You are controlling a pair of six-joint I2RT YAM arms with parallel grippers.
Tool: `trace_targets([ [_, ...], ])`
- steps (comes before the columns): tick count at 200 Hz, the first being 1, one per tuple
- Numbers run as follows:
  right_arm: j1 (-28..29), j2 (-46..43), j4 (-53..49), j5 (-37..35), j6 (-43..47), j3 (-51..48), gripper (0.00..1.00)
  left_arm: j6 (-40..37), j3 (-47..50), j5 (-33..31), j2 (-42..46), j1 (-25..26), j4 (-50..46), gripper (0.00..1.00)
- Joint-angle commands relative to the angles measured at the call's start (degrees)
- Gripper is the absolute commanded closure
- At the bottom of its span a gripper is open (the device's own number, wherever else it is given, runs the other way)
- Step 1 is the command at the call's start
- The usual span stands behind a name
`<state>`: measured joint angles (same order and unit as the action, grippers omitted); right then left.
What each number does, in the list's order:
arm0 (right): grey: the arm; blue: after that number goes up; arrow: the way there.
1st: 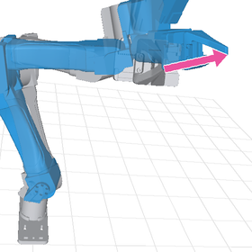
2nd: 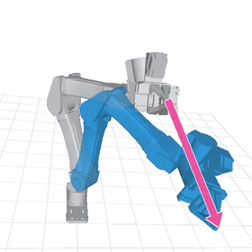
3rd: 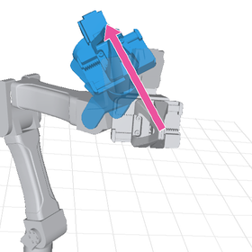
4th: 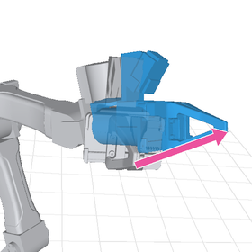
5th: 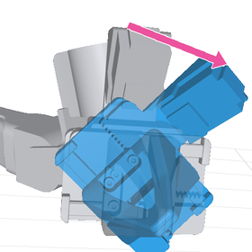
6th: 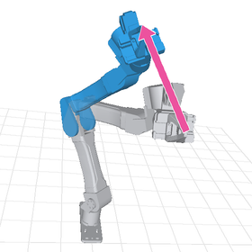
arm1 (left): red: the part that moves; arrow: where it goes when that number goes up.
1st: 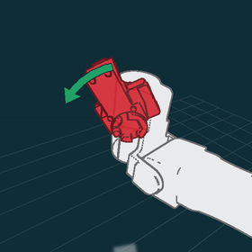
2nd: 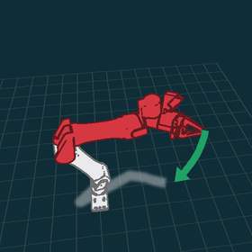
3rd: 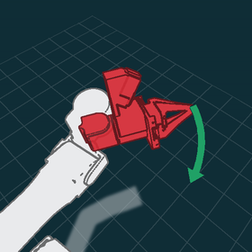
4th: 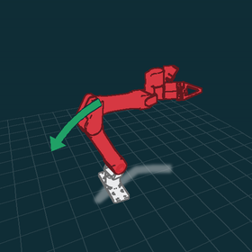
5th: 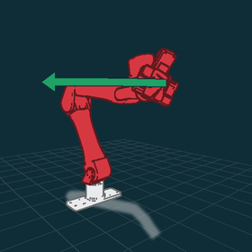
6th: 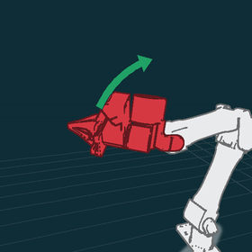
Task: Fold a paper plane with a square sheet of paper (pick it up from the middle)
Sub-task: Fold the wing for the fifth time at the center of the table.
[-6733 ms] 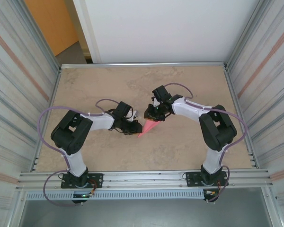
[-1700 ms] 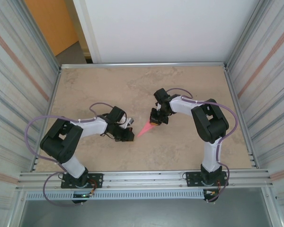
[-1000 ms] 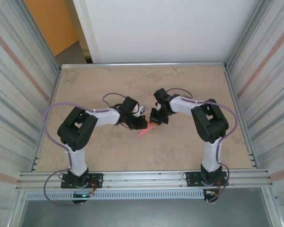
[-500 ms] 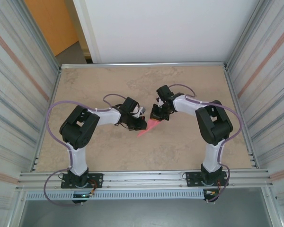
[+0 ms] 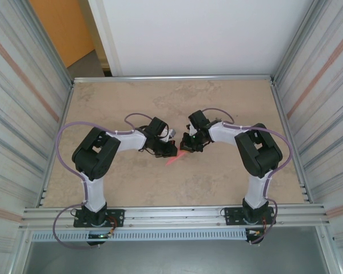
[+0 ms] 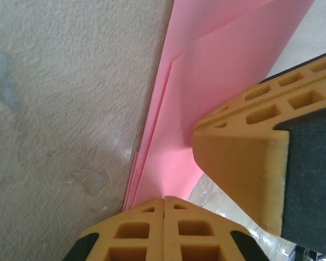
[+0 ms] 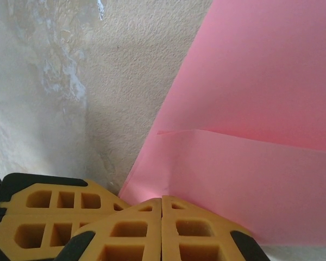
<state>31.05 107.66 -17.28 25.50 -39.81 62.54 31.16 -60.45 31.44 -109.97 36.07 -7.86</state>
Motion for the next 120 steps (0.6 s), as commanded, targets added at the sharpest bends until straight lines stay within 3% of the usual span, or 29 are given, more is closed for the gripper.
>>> trace_targets([
  [1,-0.2,1.1,1.5,0.1,1.4,-1.2,0.93,-0.4,0.7,-3.5,-2.2,-0.4,-5.6,0.99],
  [120,-7.9,0.5,10.9,-0.2,7.6,-8.9,0.92,1.6,5.5,-3.4,-2.2,-1.6,-5.4,1.0],
])
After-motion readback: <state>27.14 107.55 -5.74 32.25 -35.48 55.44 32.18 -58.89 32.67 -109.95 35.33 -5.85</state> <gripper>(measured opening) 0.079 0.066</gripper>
